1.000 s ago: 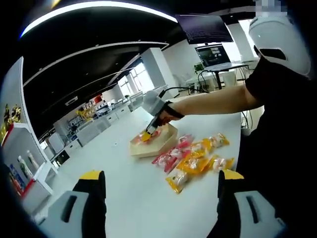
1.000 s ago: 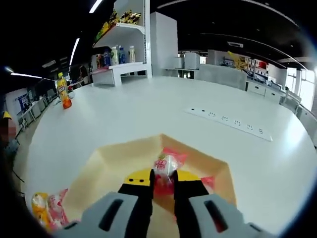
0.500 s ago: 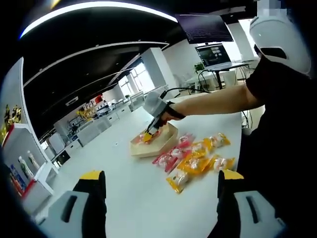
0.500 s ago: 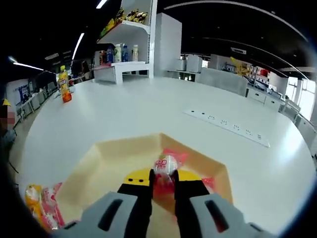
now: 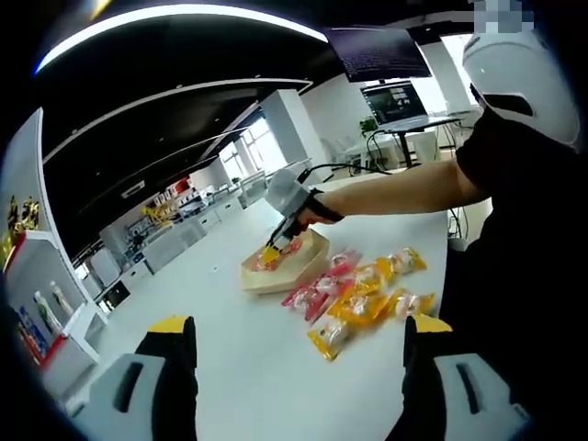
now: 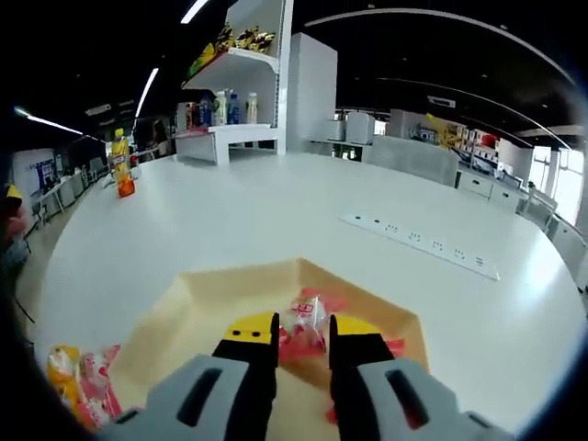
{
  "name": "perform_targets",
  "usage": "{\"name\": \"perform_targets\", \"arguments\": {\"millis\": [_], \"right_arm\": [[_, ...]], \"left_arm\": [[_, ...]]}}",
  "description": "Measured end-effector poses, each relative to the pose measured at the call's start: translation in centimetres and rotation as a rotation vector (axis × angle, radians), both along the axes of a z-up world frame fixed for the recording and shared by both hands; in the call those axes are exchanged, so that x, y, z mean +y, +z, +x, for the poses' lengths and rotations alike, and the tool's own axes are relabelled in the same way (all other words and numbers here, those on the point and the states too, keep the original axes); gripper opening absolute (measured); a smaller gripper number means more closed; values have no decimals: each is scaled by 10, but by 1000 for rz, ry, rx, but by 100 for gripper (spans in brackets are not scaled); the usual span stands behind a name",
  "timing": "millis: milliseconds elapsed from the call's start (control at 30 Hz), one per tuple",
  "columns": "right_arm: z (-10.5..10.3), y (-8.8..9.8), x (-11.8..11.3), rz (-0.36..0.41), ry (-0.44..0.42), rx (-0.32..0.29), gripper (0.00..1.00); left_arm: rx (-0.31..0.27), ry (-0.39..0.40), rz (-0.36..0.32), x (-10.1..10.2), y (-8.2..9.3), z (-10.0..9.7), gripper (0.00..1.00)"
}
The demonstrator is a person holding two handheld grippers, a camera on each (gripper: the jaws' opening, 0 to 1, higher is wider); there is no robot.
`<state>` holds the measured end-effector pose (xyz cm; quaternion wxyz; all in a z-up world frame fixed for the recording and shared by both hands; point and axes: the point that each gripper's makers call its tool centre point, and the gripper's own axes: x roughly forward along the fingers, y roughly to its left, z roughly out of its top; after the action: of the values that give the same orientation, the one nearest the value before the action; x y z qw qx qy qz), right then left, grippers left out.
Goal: Pick up the marshmallows scattered on the table and place them into the bowl on the table
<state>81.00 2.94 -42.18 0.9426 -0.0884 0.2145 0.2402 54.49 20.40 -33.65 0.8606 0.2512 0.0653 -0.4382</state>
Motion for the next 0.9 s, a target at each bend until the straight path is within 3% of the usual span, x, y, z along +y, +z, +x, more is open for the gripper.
{"name": "perform_targets", "arguments": {"millis": [200, 333, 467, 633, 900], "right_arm": [[-4, 14, 4, 20, 21, -67, 38], [-9, 31, 4, 21, 29, -130, 59], [-17, 42, 2, 40, 31, -157, 69], [-21, 50, -2, 49, 28, -176, 94], [-46, 55, -17, 47, 20, -178, 97]], "left_arm": [[11, -7, -1, -3, -4, 0, 92], [12, -10, -3, -5, -4, 0, 93], [10, -13, -4, -7, -3, 0, 93], [9, -17, -1, -9, -3, -2, 93], [6, -25, 1, -13, -3, -7, 93]]}}
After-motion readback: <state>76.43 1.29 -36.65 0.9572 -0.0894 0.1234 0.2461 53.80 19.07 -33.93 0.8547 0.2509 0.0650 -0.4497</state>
